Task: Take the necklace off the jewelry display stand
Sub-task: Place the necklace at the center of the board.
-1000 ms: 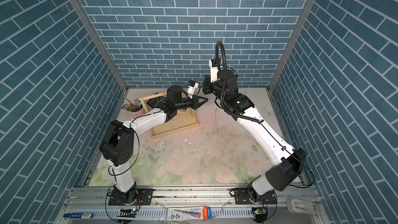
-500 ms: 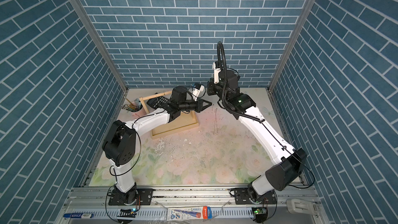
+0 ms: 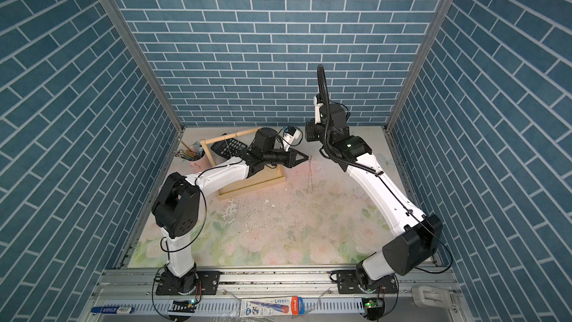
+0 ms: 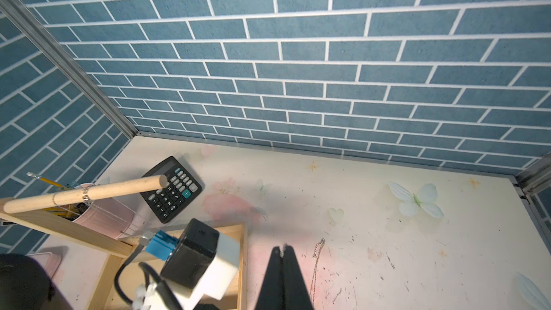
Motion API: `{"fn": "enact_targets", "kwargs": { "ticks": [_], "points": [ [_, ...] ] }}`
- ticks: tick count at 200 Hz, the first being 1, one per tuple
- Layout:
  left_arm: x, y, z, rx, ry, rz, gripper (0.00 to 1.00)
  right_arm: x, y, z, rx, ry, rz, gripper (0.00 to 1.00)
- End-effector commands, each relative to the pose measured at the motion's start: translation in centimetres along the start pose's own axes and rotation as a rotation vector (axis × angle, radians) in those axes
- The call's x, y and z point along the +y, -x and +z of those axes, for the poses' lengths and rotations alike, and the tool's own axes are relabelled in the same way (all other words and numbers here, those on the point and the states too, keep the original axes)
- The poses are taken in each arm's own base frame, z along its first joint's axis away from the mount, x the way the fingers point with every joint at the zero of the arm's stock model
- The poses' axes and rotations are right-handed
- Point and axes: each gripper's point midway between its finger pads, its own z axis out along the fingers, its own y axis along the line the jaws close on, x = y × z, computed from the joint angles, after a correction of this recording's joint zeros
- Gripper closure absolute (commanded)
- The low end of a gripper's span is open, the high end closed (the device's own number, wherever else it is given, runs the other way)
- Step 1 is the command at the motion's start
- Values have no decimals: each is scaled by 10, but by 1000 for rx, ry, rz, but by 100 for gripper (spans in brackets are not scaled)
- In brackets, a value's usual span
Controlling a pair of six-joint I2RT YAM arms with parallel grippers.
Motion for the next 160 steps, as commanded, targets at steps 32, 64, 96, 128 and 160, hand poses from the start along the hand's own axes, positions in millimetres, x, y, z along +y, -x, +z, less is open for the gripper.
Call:
{"fn": "enact_targets", "kwargs": {
  "ticks": [32, 64, 96, 128, 160],
  "points": [
    [-2, -16, 11, 67, 23, -7, 100, -13, -9, -8, 25, -11, 45, 100],
    [-4, -22, 15, 84, 23, -17, 100, -19, -17, -8, 45, -17, 51, 100],
    [-8, -29, 17, 111, 13, -29, 100, -26, -24, -8, 57, -29, 61, 100],
    [-10, -32, 18, 119, 9, -32, 100, -33, -30, -6, 76, -38, 71, 100],
    [-10, -38, 23, 134, 4, -35, 100, -38, -33, -8, 87, -47, 76, 100]
  ]
}}
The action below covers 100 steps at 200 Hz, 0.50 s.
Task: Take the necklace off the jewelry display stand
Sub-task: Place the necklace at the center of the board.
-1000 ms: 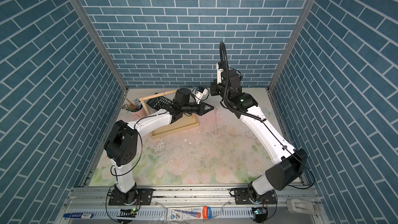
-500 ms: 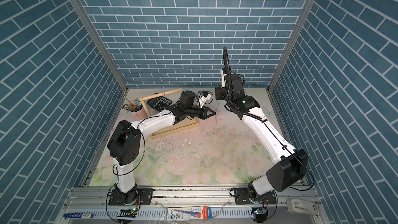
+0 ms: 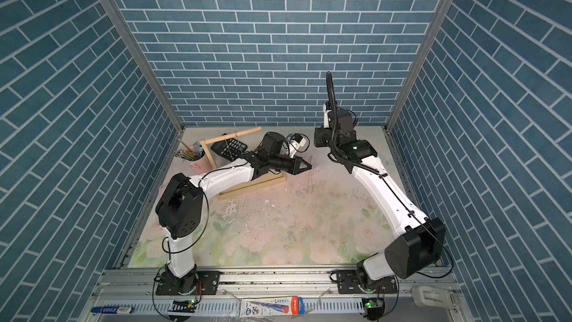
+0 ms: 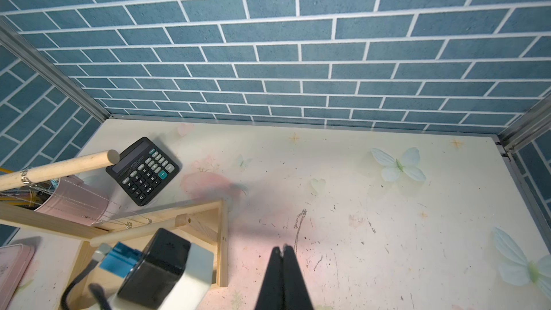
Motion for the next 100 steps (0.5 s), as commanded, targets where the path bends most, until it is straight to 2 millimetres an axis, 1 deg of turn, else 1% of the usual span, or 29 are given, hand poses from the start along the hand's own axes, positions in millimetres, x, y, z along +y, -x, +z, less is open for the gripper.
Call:
{"fn": "enact_targets", "kwargs": {
  "ticks": [1, 26, 49, 100],
  "points": [
    [-1, -6, 10, 27, -10, 5, 100, -4, -3, -10, 7, 2, 25, 100],
    [-1, -11, 17, 41, -4, 2, 100, -10, -8, -11, 17, -11, 30, 100],
    [1, -17, 24, 48, 27, -6, 100, -17, -17, -9, 38, -29, 34, 100],
    [9, -28, 40, 25, 73, -83, 100, -35, -41, 3, 101, -61, 57, 100]
  ]
}}
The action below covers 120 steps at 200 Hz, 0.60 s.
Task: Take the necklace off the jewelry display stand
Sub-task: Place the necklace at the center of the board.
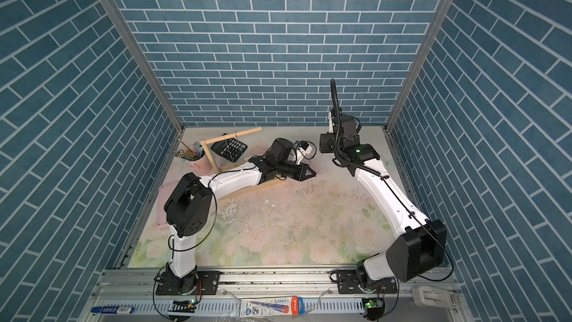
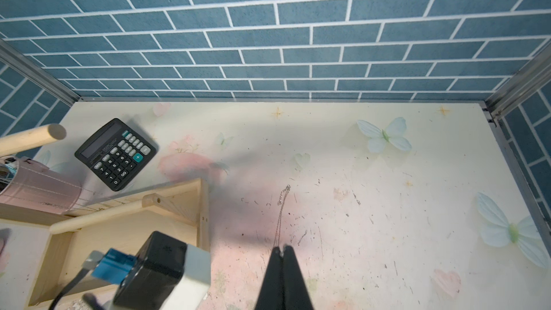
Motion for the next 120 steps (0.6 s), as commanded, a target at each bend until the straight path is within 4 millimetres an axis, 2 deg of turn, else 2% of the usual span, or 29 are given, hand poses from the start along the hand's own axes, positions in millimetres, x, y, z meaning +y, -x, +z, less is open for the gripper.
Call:
{"fn": "enact_targets", "kwargs": {
  "ticks": [1, 52, 120],
  "points": [
    [5, 0, 10, -28, 25, -40, 100, -7, -6, -2, 18, -7, 32, 100],
    [2, -8, 25, -19, 35, -74, 100, -25, -22, 10, 74, -45, 49, 100],
    [5, -18, 43, -20, 39, -133, 100, -45, -26, 18, 101, -102, 32, 100]
  ]
}}
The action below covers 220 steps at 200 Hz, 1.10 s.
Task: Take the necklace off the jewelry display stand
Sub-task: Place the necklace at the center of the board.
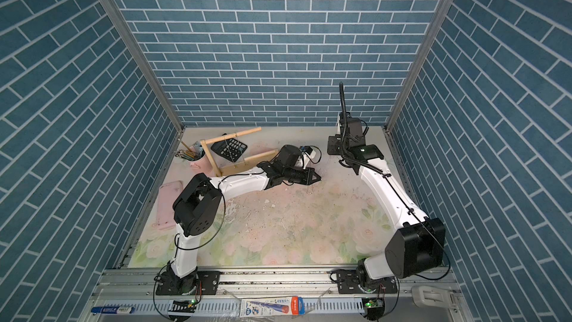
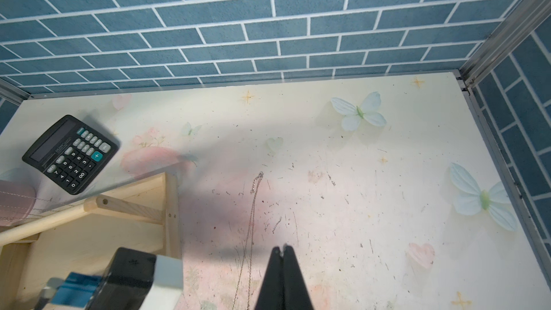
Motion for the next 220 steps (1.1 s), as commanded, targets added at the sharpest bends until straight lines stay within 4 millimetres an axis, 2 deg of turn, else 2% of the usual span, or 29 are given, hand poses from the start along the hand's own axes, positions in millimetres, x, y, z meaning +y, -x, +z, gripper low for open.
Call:
{"fn": "enact_targets", "kwargs": {
  "ticks": [1, 73, 173, 220],
  "points": [
    [4, -5, 14, -5, 6, -30, 100, -7, -9, 8, 42, -28, -9, 100],
    [18, -11, 25, -6, 30, -79, 100, -20, -12, 20, 70, -81, -44, 100],
    [31, -27, 40, -7, 70, -145, 100, -20, -27, 47, 115, -64, -35, 100],
    [43, -38, 44, -12, 117, -177, 100, -22, -24, 60, 115, -54, -23, 100]
  ]
}}
